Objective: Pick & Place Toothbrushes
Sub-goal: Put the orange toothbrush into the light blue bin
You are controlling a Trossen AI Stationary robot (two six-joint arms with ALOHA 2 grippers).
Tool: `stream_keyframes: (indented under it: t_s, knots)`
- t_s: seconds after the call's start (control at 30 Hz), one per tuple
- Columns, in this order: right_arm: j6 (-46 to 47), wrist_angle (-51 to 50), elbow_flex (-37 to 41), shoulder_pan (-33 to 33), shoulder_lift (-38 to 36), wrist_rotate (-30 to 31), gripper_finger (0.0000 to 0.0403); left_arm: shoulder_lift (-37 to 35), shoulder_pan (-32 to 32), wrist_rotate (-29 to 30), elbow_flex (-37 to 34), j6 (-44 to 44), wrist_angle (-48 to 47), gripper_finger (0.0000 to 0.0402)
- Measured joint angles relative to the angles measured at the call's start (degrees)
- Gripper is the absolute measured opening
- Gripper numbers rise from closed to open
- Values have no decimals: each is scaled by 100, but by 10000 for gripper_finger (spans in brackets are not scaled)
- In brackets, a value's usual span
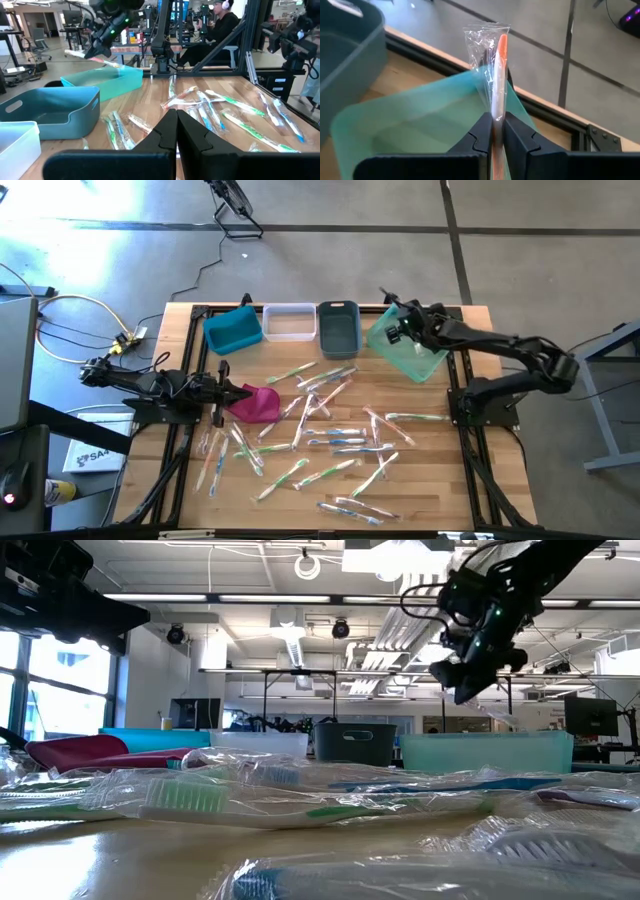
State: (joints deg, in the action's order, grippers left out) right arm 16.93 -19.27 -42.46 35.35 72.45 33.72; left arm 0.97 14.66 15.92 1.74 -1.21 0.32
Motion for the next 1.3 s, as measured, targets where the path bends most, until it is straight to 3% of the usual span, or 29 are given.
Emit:
stream_keyframes:
  t_s: [0.7, 1.17, 1.3]
  knots:
    - [0, -184, 0, 158, 1028, -565, 23, 1, -1, 1, 1, 0, -2, 0]
    - [151, -585, 0, 219, 1155, -586, 23, 0, -2, 0, 0, 0, -2, 0]
    - [151, -589, 0, 259, 1155, -893, 25, 0, -1, 0, 1, 1, -2, 0]
